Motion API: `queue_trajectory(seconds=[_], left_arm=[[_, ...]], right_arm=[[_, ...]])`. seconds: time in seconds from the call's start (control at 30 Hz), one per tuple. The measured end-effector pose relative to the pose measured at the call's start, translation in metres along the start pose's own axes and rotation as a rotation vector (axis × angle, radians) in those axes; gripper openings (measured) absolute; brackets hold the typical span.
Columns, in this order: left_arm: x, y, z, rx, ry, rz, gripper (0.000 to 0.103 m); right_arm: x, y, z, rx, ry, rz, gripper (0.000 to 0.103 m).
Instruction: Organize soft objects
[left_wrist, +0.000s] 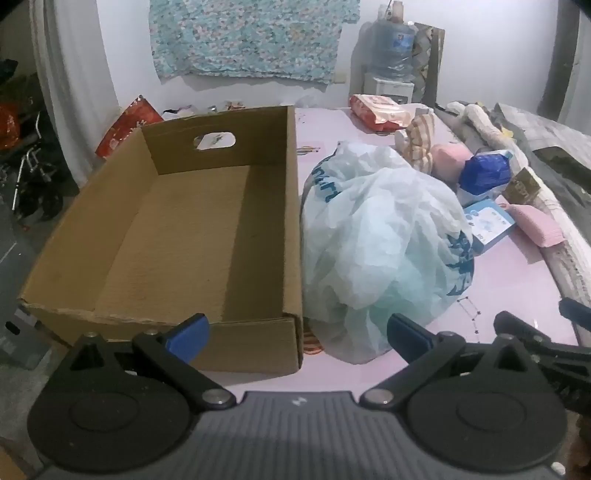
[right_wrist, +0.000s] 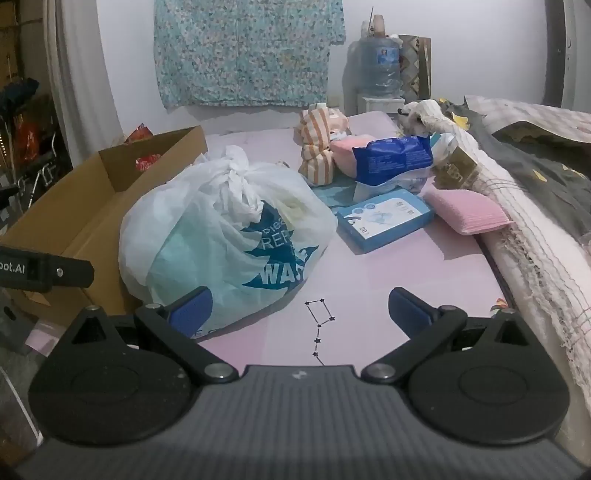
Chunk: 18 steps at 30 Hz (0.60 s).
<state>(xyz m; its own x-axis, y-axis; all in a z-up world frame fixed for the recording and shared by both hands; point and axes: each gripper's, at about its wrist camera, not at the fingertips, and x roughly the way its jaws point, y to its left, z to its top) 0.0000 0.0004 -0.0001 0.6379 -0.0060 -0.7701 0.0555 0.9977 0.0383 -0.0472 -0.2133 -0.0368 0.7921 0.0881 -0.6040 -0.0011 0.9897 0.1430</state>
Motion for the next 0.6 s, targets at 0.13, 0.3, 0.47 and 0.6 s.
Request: queue_trajectory(seconds=[0.13, 0.3, 0.47, 0.6], left_arm=[[0.001, 0.008, -0.005, -0.005, 0.001, -0.011, 0.103], [0.008, 0.016, -0.007, -0.016, 0.023, -0.004, 0.103], [0.007, 0.008, -0.002, -0.009, 0.031, 0.032, 0.103], [0.006, 0.009, -0.001, -0.008, 0.034, 0.035, 0.103]], right_arm=[[0.005, -0.002, 0.000, 0.015, 0.024, 0.011, 0.102], [0.005, 0.005, 0.004, -0.009, 0.019, 0.007, 0.102], [0.005, 0.005, 0.005, -0.002, 0.021, 0.010, 0.102], [0.005, 0.005, 0.006, 0.000, 0.022, 0.008, 0.102]])
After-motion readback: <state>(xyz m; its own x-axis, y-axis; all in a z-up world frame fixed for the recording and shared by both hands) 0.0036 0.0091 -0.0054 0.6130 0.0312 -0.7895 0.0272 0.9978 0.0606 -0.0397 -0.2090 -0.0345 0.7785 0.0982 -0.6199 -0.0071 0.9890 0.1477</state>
